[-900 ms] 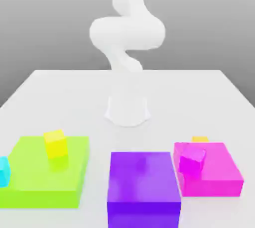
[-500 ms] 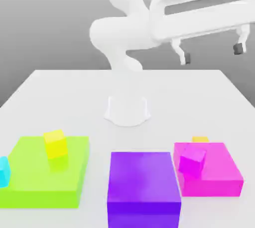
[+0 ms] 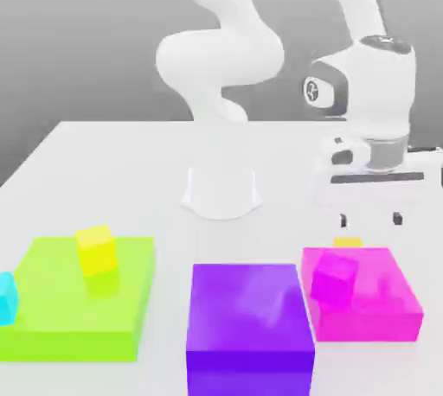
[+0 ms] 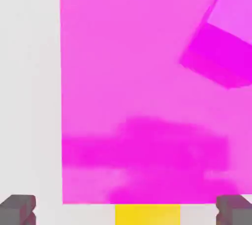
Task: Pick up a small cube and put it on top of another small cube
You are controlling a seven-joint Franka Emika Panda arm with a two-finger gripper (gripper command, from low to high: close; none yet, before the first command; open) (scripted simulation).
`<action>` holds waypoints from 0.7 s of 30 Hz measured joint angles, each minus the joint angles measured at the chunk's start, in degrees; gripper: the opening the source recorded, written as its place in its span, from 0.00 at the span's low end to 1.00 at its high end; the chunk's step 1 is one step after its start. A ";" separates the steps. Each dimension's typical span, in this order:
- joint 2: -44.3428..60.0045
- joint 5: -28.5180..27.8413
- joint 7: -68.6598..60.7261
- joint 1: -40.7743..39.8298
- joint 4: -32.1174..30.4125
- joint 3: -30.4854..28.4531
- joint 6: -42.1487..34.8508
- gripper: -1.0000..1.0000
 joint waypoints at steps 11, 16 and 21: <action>18.01 -30.21 22.62 22.45 3.07 -29.80 13.85 0.00; 18.60 -30.44 22.90 23.54 3.17 -30.88 14.49 0.00; 11.92 -22.92 16.66 14.34 1.73 -20.08 9.08 0.00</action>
